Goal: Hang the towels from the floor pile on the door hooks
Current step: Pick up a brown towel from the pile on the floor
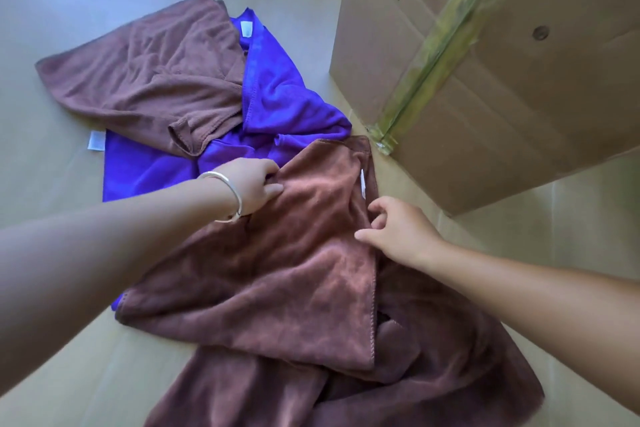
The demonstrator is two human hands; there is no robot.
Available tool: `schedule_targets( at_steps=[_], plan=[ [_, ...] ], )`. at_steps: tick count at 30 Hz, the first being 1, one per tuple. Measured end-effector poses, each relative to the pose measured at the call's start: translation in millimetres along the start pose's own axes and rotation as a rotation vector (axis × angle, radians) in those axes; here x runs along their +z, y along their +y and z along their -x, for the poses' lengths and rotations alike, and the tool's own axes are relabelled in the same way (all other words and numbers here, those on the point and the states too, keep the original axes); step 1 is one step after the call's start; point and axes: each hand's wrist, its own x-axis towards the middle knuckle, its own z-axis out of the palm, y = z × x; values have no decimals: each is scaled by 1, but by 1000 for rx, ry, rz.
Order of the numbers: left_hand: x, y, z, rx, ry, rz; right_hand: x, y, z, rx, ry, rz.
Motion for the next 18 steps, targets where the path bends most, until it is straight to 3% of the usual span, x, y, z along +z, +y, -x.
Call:
schedule_targets(
  at_steps=[4,6,9,11,14,18],
  plan=[
    [6,-6,21,138,51,199,1,1,11,150,-150,-376],
    [12,-11,40,273,31,198,-6,15,22,204,-364,-455],
    [23,-15,65,369,-128,187,-24,34,33,213,-703,-364],
    [31,-19,67,327,-50,222,-31,34,26,171,-677,-384],
    [32,-18,55,170,137,198,-32,18,7,200,-423,-708],
    [21,-11,41,126,46,199,-28,-4,-9,259,-308,-922]
  ],
)
